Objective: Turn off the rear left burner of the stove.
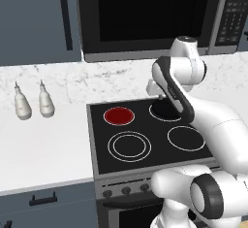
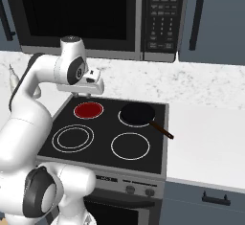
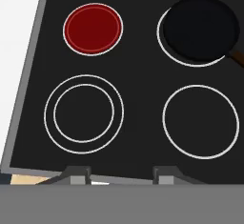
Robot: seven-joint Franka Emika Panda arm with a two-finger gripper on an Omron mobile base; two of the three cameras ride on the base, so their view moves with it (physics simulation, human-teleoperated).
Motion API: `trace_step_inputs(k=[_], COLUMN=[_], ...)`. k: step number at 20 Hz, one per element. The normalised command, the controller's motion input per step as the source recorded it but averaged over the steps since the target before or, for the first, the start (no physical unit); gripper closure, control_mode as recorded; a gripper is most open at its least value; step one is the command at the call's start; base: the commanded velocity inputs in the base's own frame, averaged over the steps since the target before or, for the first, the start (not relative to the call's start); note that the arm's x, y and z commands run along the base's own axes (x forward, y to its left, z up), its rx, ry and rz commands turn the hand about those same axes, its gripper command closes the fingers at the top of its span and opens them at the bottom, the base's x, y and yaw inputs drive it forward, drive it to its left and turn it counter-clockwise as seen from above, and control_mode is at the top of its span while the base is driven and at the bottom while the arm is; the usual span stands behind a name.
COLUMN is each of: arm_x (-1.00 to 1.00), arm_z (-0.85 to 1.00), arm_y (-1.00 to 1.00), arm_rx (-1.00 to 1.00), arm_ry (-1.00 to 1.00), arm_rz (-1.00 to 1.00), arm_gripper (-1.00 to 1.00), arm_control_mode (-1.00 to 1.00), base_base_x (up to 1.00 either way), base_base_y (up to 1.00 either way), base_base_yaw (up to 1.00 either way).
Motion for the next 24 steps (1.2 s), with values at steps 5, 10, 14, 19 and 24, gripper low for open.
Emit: trace_step_inputs(k=[5, 10, 14, 19, 24], arm_x=[0.00, 0.00, -0.07, -0.47, -0.45], arm_z=[0.00, 0.00, 0.00, 0.00, 0.00], arm_y=[0.00, 0.00, 0.00, 0.00, 0.00], arm_rx=[0.00, 0.00, 0.00, 0.00, 0.00], arm_ry=[0.00, 0.00, -0.01, -0.11, -0.05], arm_rz=[0.00, 0.00, 0.00, 0.00, 0.00], arm_gripper=[-1.00, -1.00, -1.00, -1.00, -1.00], arm_control_mode=[-1.00, -1.00, -1.00, -1.00, -1.00], base_base_x=[0.00, 0.00, 0.00, 0.00, 0.00], base_base_y=[0.00, 0.00, 0.00, 0.00, 0.00], base_base_yaw=[0.00, 0.00, 0.00, 0.00, 0.00])
